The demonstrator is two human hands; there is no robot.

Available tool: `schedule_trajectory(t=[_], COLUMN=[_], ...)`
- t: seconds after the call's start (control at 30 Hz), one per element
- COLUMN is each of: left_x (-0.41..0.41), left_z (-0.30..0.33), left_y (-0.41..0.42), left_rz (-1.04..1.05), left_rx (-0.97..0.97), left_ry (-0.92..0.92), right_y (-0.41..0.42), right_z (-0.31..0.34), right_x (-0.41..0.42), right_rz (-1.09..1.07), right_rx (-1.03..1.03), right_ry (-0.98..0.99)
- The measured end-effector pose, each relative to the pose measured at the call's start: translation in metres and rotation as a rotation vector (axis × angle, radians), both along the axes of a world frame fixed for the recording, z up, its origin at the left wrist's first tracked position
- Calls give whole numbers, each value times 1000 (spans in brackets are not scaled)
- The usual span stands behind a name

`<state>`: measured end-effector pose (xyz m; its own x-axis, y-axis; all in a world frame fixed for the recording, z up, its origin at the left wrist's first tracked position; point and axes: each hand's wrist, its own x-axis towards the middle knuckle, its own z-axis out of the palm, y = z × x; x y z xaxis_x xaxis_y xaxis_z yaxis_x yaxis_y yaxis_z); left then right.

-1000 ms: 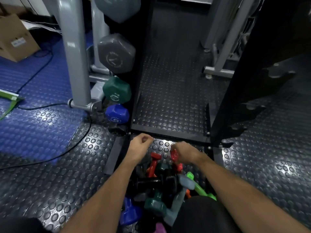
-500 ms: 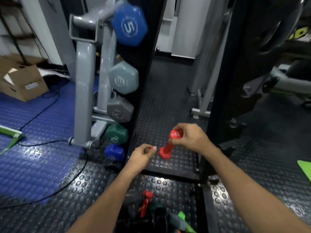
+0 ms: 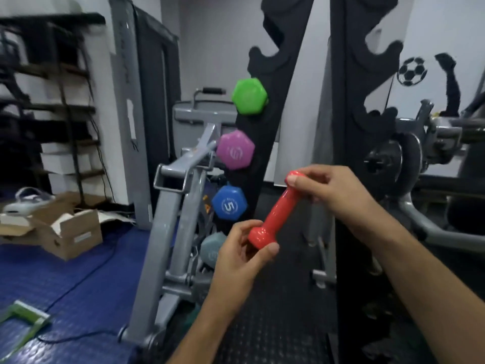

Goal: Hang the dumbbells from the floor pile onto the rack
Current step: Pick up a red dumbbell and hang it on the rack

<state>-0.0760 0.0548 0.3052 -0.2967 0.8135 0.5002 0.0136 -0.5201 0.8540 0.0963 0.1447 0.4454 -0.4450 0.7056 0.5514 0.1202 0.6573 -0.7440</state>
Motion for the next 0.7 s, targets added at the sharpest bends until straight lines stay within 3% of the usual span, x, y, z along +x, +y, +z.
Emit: schedule_trajectory(t=[0.17,0.37,0.7], left_x=[-2,-13,-56], left_z=[81,150,294], left_y=[-24,-55,11], left_rz=[156,360,750], left_rx=[177,284,181], left_ry=[-73,9,194], right_y=[-11,-2,18], right_z=[67,108,126], right_x=[-25,-43,-57], right_rz=[42,-59,-58], right_rx=[46,-23,-82], right_ry=[110,193,112])
